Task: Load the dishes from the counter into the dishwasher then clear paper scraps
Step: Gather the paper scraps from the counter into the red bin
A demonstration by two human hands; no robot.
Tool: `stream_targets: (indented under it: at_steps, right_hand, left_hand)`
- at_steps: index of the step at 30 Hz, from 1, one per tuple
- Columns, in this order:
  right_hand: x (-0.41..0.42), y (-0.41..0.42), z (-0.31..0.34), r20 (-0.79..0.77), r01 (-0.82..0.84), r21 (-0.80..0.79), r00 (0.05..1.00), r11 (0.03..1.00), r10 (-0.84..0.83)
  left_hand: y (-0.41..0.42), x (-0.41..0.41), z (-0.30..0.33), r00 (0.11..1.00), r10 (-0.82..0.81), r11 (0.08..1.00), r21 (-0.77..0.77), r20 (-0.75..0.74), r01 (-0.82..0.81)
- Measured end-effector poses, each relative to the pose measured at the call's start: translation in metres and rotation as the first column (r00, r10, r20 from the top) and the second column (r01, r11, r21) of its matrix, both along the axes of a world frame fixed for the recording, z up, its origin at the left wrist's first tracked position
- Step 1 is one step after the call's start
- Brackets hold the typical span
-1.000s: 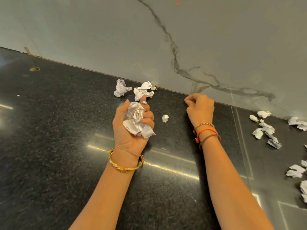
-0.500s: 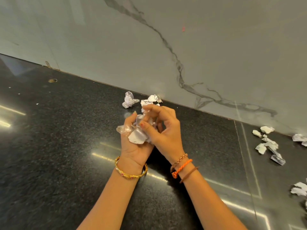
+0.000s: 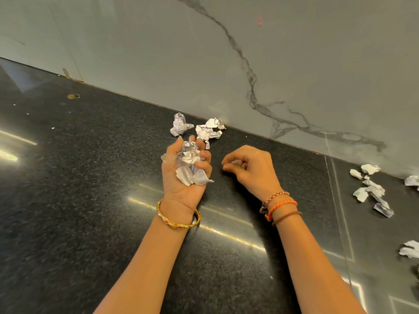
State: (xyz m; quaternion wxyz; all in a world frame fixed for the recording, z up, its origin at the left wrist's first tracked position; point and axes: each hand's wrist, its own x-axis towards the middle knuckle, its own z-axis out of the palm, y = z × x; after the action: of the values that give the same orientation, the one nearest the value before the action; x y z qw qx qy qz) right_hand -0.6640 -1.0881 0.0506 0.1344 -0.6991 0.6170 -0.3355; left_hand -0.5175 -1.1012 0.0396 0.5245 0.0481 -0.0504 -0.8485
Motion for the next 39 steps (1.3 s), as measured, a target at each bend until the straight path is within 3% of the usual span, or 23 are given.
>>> stream_targets:
  at_steps: [2, 3, 5, 7, 10, 14, 16, 18, 20, 21, 23, 25, 27, 30, 34, 39]
  right_hand:
    - [0.013, 0.004, 0.007, 0.364, 0.073, -0.158, 0.931, 0.985, -0.011]
    - [0.023, 0.006, 0.011, 0.563, 0.079, -0.206, 0.825, 0.975, 0.052]
    - [0.041, 0.010, 0.016, 0.728, 0.092, -0.281, 0.670, 0.955, 0.149]
    - [0.058, 0.015, 0.015, 0.636, 0.101, -0.347, 0.755, 0.932, 0.156]
    - [0.064, 0.014, 0.000, 0.375, 0.142, -0.452, 0.926, 0.880, 0.043]
    - [0.065, 0.011, -0.007, 0.220, 0.114, -0.473, 0.975, 0.874, -0.008]
    - [0.067, 0.012, -0.004, 0.327, 0.063, -0.377, 0.943, 0.924, 0.069]
    - [0.065, 0.010, 0.002, 0.528, 0.039, -0.287, 0.840, 0.957, 0.124]
    - [0.053, 0.003, 0.001, 0.624, 0.071, -0.224, 0.777, 0.972, 0.088]
    - [0.044, -0.002, -0.002, 0.586, 0.095, -0.188, 0.810, 0.977, 0.034]
    - [0.028, -0.017, -0.007, 0.378, 0.122, -0.105, 0.923, 0.987, -0.074]
    - [0.022, -0.039, -0.007, 0.167, 0.126, -0.051, 0.979, 0.991, -0.116]
    - [0.028, -0.064, -0.004, -0.057, 0.139, 0.019, 0.989, 0.990, -0.137]
    - [0.049, -0.088, -0.006, -0.352, 0.230, 0.051, 0.915, 0.972, -0.197]
    - [0.055, -0.084, -0.015, -0.412, 0.269, -0.048, 0.872, 0.962, -0.265]
    - [0.054, -0.078, -0.008, -0.391, 0.243, 0.039, 0.896, 0.969, -0.208]
  left_hand:
    - [0.000, -0.001, 0.001, 1.000, 0.025, 1.000, 0.006, 0.003, -0.025]
    - [0.001, 0.000, 0.004, 0.999, 0.043, 0.999, 0.009, 0.027, -0.044]
    - [0.002, -0.006, 0.005, 0.989, 0.075, 0.996, 0.039, 0.127, -0.081]
    - [0.005, -0.010, 0.007, 0.964, 0.123, 0.989, 0.046, 0.237, -0.137]
    - [0.009, -0.013, 0.010, 0.946, 0.131, 0.989, 0.030, 0.297, -0.146]
    - [0.010, -0.011, 0.016, 0.949, 0.148, 0.983, 0.063, 0.280, -0.172]
    - [0.009, -0.011, 0.017, 0.942, 0.175, 0.978, 0.064, 0.286, -0.201]
    - [0.006, -0.009, 0.018, 0.948, 0.175, 0.979, 0.051, 0.266, -0.195]
    - [-0.001, -0.001, 0.017, 0.964, 0.141, 0.985, 0.064, 0.226, -0.159]
    - [-0.006, 0.005, 0.015, 0.975, 0.127, 0.988, 0.067, 0.183, -0.141]
    - [-0.014, 0.016, 0.010, 0.994, 0.094, 0.995, 0.034, 0.057, -0.096]
    - [-0.020, 0.026, 0.004, 0.996, 0.072, 0.997, -0.016, -0.051, -0.073]
    - [-0.024, 0.031, -0.001, 0.992, 0.071, 0.997, -0.022, -0.101, -0.073]
    - [-0.027, 0.032, -0.003, 0.989, 0.106, 0.994, 0.008, -0.101, -0.105]
    - [-0.028, 0.030, -0.003, 0.995, 0.095, 0.995, 0.002, -0.021, -0.095]
    - [-0.025, 0.030, 0.000, 0.993, 0.087, 0.996, 0.014, 0.076, -0.089]
